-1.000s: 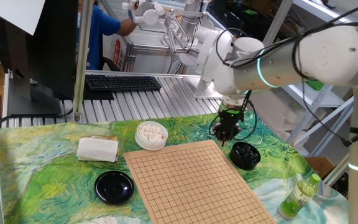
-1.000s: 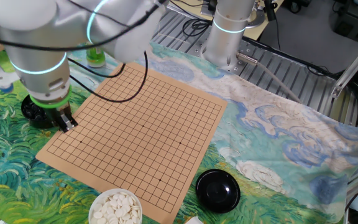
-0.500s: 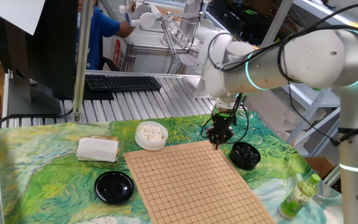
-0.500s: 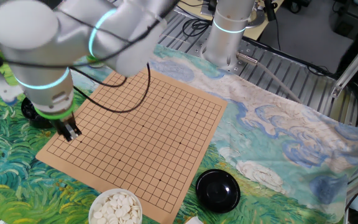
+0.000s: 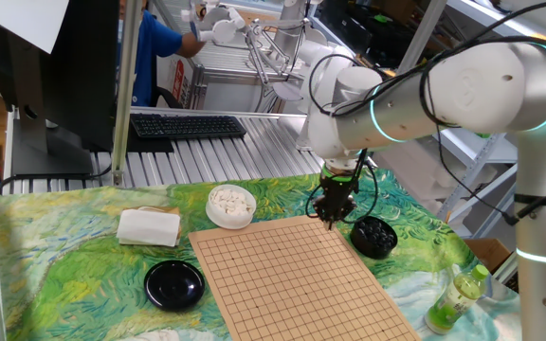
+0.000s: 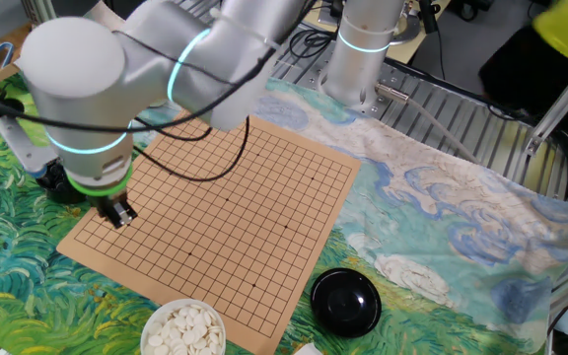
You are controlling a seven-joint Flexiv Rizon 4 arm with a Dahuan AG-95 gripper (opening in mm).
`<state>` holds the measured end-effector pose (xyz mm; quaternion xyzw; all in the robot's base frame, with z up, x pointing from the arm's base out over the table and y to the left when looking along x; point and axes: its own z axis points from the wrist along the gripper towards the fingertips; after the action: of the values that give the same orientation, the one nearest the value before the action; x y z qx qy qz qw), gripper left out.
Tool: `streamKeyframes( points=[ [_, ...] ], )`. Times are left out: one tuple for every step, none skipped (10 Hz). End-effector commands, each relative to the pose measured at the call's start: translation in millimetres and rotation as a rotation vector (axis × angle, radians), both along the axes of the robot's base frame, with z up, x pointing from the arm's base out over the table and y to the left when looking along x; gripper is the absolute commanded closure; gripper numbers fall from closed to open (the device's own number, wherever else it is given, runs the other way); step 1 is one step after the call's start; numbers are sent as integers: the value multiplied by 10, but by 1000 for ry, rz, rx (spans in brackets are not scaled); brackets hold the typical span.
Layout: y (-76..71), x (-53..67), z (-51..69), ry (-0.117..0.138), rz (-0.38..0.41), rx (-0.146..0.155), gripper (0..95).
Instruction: Play the first move as black on the 3-4 point in the upper right corner of the Go board
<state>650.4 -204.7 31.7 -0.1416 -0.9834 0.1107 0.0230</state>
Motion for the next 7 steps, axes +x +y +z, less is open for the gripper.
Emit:
streamKeyframes(
  points=[
    [16,-2,-15,-2,4,-8,950],
    [29,-7,-38,-4,3,-16,950],
    [38,-18,-66,-5,4,-25,950],
    [41,-26,-82,-5,8,-36,950],
    [42,-28,-89,-4,17,-46,950],
    [42,-29,-92,-2,21,-52,950],
    [41,-29,-97,-1,27,-62,950]
  ],
)
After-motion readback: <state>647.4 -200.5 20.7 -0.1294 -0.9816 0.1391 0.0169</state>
